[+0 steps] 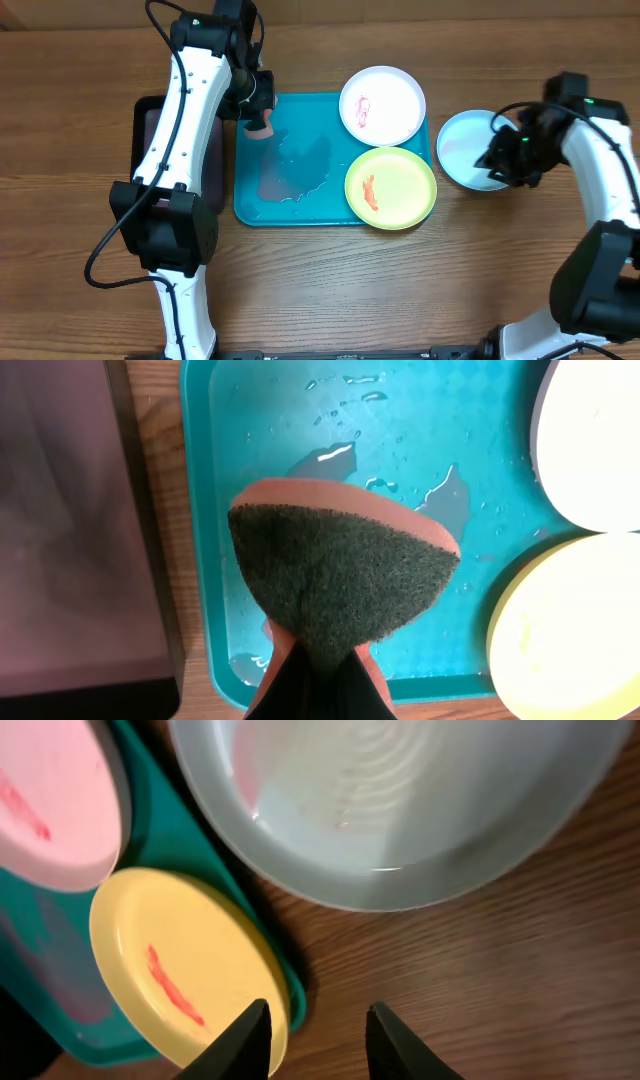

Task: Clean dirty plates on tray and stack at the side
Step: 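Place the light-blue plate on the table right of the tray, then grip the yellow plate rim with the right gripper, drag it left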

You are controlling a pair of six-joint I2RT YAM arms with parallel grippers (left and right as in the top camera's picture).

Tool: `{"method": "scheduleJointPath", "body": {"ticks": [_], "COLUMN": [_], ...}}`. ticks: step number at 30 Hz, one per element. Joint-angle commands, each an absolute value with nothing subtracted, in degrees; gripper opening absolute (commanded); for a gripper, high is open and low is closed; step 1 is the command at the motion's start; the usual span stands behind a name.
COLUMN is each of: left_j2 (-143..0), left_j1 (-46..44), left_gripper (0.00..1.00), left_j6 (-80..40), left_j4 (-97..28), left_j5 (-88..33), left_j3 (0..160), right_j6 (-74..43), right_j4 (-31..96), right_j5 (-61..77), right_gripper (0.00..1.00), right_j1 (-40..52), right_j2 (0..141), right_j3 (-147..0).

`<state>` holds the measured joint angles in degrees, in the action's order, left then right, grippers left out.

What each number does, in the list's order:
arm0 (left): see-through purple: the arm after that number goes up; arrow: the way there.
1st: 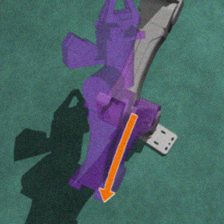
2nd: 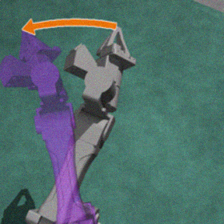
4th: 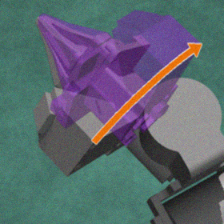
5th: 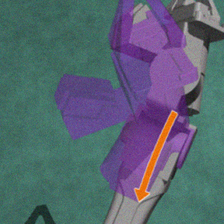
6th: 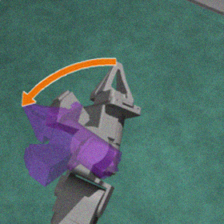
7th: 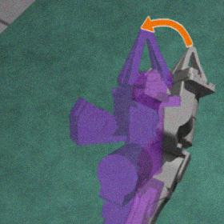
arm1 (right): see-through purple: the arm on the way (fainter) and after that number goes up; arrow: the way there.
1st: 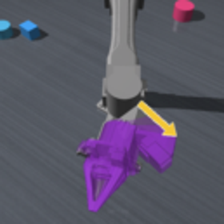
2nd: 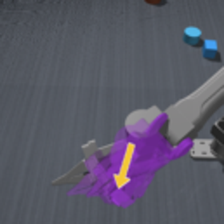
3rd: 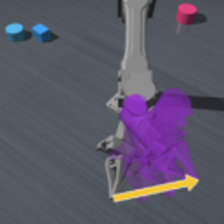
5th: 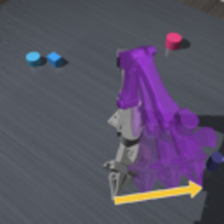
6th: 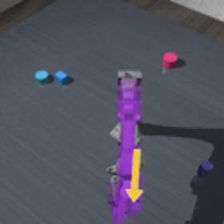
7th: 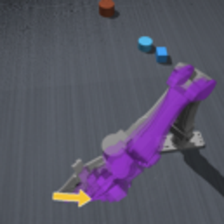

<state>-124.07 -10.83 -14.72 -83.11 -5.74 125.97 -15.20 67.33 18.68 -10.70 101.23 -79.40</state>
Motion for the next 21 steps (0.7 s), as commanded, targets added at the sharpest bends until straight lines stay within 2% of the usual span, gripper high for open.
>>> {"method": "scheduleJointPath", "body": {"ticks": [1,5,14,21], "left_j2": [-122.9,-122.9,-122.9,-122.9], "left_j1": [-11.4,-11.8,-12.4,-12.4], "left_gripper": [0.04,0.04,0.04,0.04], "left_j6": [-15.5,-15.5,-15.5,-15.5], "left_j4": [-83.5,-83.4,-83.3,-83.3], "left_j5": [-5.9,-5.9,-5.5,-5.5], "left_j3": [125.7,125.7,125.7,125.7], "right_j6": [-13.5,-13.5,-13.4,-12.0], "right_j4": [66.8,64.2,60.1,59.2], "right_j5": [19.1,18.9,14.8,15.1], "right_gripper": [0.35,0.43,0.42,0.38], "right_j1": [-6.4,-3.3,-1.3,1.0], "right_j2": [100.3,100.3,100.4,100.4], "right_j3": [-80.1,-78.9,-74.3,-70.4]}}
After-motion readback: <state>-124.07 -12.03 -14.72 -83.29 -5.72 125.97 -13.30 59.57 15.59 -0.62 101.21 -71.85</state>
